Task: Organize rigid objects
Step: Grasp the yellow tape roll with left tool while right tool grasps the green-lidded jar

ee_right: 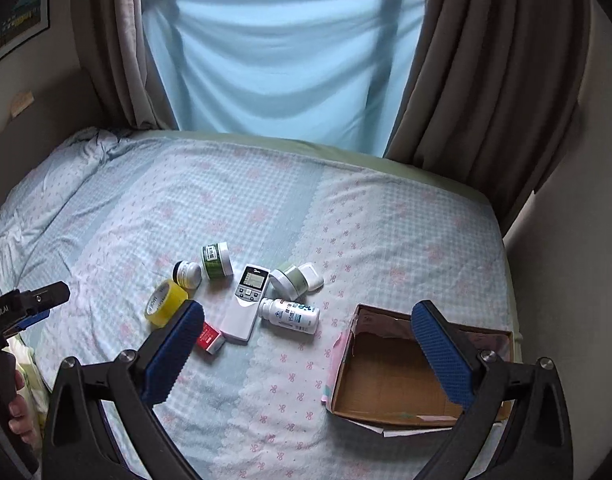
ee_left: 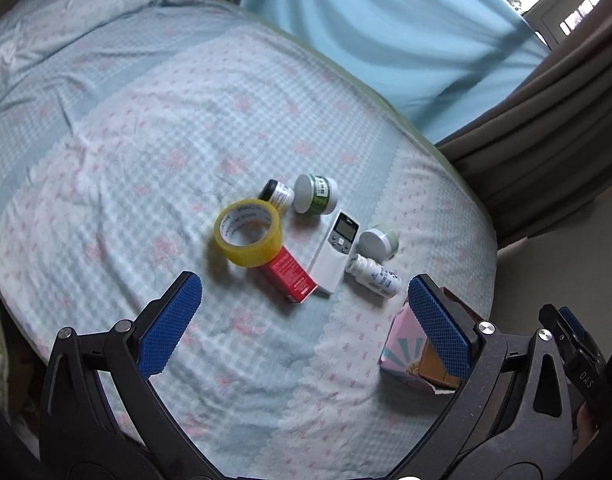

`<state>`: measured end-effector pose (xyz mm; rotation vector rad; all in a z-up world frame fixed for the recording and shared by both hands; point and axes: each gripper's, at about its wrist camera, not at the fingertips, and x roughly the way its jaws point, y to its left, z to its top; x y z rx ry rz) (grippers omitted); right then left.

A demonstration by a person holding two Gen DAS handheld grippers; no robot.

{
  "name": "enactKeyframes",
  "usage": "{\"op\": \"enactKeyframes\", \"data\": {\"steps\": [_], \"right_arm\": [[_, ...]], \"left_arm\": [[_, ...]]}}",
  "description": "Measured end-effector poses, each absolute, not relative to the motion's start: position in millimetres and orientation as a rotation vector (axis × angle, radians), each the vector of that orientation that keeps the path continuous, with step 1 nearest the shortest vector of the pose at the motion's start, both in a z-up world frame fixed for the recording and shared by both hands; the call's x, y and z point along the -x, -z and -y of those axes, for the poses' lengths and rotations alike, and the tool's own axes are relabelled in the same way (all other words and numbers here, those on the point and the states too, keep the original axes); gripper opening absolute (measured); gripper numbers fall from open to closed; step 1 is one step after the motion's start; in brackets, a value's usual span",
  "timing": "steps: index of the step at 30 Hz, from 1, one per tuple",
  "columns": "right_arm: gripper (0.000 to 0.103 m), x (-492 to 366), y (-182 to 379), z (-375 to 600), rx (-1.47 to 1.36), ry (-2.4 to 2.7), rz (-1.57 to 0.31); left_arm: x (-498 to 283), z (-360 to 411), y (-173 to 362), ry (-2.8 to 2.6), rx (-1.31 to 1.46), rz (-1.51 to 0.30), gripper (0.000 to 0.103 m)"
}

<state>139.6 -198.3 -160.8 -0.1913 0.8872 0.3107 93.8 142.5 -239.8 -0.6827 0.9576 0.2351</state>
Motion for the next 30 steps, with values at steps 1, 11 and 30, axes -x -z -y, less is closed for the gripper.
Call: {"op": "enactKeyframes", "data": {"steps": [1,11,30], "right_arm": [[0.103,-148.0,170.7,193.8,0.216,-0.325,-0.897],[0.103,-237.9,271.8,147.8,0.403,-0.513,-1.031],[0.085,-331.2,415.1,95.6,0.696,-0.648,-1.315]], "left_arm": [[-99.9,-145.7,252.9,-0.247,0.693,-0.969,0.102],[-169.2,-170.5,375.5,-0.327,0.772,-1.080,0.102],[-216.8,-183.1,486.9,-0.393,0.932,-1.147,0.102]]}}
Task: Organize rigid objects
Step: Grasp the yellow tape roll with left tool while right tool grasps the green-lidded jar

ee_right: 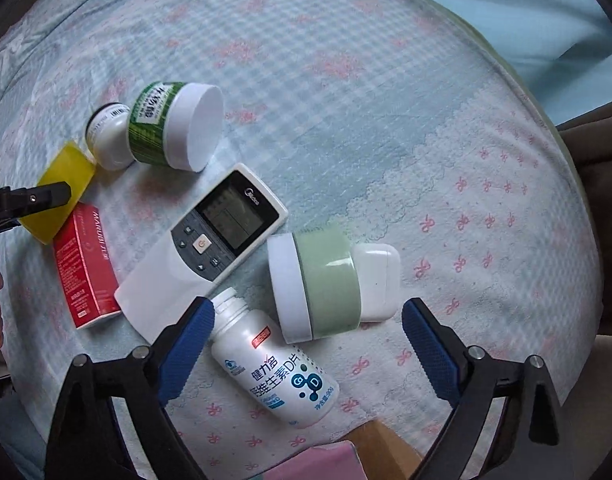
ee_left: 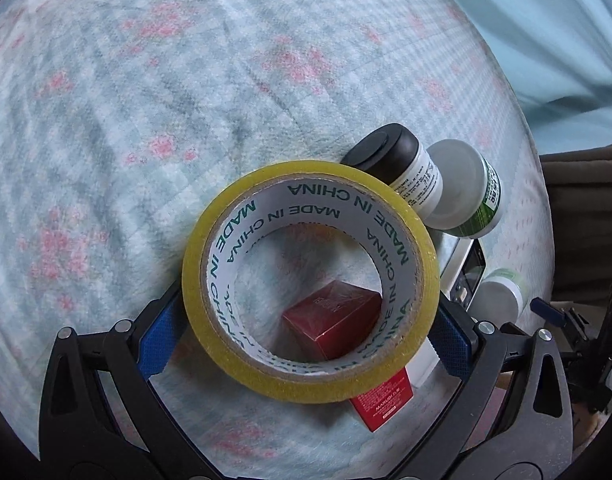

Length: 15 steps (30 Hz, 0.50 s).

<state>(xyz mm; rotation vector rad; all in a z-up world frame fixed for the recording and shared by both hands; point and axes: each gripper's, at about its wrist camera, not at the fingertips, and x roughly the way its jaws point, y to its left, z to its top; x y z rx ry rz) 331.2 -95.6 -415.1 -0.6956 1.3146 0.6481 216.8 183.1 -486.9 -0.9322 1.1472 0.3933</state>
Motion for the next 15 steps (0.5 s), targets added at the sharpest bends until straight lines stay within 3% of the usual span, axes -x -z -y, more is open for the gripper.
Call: {"op": "enactKeyframes", "data": {"steps": [8,12,13,15], "right_arm": [[0.068,-346.8,440.4,84.0,0.742,-0.637,-1.375],[0.051,-351.6,449.2,81.4,0.756,-0.628,-1.379],[0.046,-353.1,450.2,81.9,0.741,-0.637,-1.390],[0.045,-353.1,451.8,80.2,0.745,-0.641,-1.384]], "left_arm": [[-225.0,-188.5,494.9,-0.432,0.957,-1.116,0.102],[-229.7,-191.8,497.6,-0.450,0.945,-1.136,0.102],[-231.6,-191.5,497.5,-0.456,0.936,-1.139,0.098],[-234.5,-189.6,497.7,-0.461,0.919,-1.144,0.097]]}}
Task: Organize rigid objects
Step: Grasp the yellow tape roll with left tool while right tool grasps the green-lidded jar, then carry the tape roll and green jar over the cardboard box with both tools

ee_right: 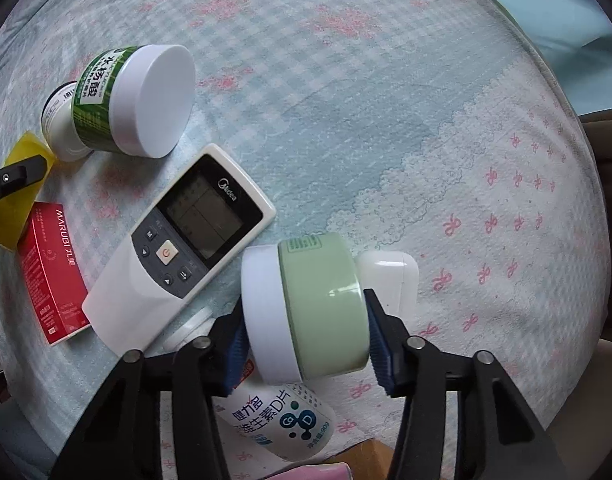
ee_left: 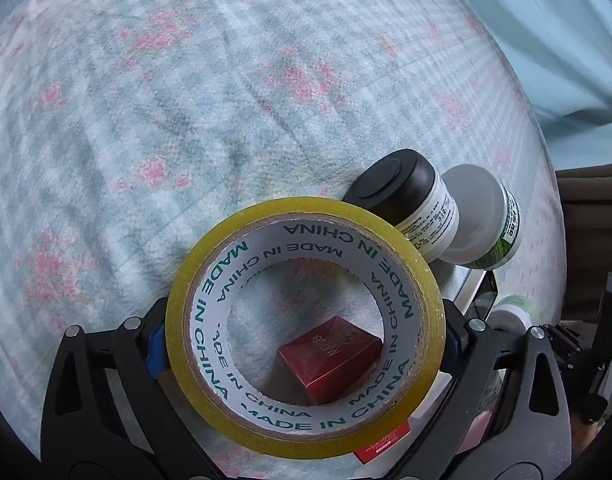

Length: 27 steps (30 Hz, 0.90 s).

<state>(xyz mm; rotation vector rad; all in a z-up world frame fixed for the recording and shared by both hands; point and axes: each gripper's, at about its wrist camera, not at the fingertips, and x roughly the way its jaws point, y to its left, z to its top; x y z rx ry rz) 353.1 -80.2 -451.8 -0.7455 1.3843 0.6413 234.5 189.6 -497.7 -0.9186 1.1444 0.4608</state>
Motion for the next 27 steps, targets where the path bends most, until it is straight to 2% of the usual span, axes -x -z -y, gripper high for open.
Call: {"op": "enactKeyframes", "data": {"steps": [6,15,27], "right_arm": [[0.044,-345.8,452.2,73.5,0.761,-0.640,-1.364],[0.042,-350.1,422.5,83.2,0.606,-0.610,-1.362],[0.042,-319.2,341.4,82.4,0.383,-0.582,-1.320]], "left_arm": [[-238.9,-190.0,498.9,-0.457,0.922,-1.137,0.096],[-218.7,-194.9,475.8,-0.467,0.867,-1.119,0.096],[-189.7,-188.4,389.2,-0.408,0.684,-1.023,0.096]]}}
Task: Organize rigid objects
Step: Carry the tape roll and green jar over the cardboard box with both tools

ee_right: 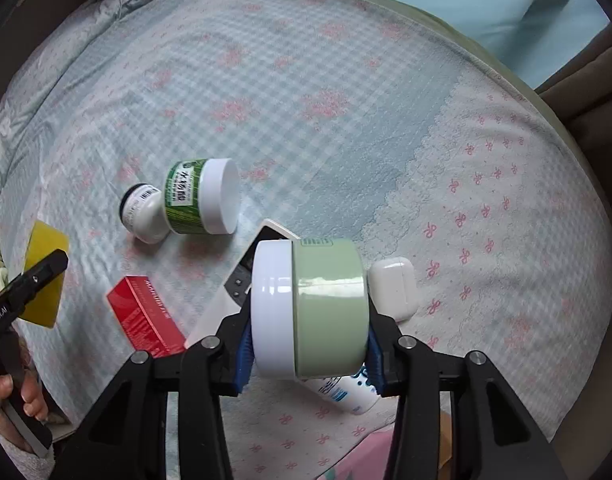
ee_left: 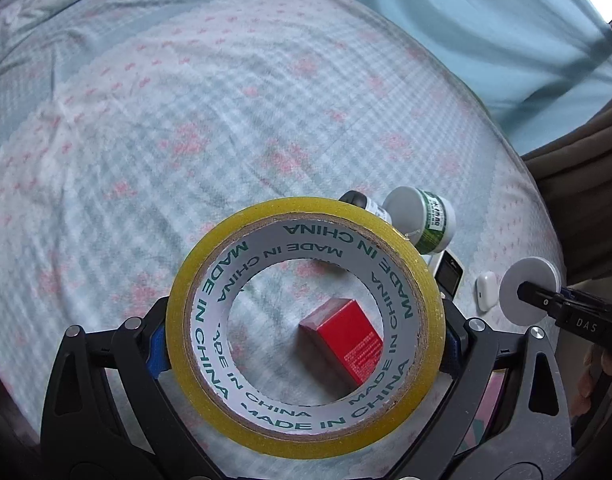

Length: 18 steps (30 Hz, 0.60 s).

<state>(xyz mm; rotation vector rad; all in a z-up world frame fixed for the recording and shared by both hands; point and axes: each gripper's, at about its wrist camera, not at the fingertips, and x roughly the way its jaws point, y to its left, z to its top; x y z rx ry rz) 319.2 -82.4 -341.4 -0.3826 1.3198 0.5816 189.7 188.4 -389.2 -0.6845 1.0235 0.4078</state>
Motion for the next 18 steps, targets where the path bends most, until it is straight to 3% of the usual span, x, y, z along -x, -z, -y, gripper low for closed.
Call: {"op": "enactKeyframes", "data": {"steps": [18], "right_arm": [[0.041,-204.9,216.7,147.8,0.068,-0.493,-1.259]], "left_arm": [[-136.4,-125.7,240.6,-0.160,0.293,-1.008,0.096]]}}
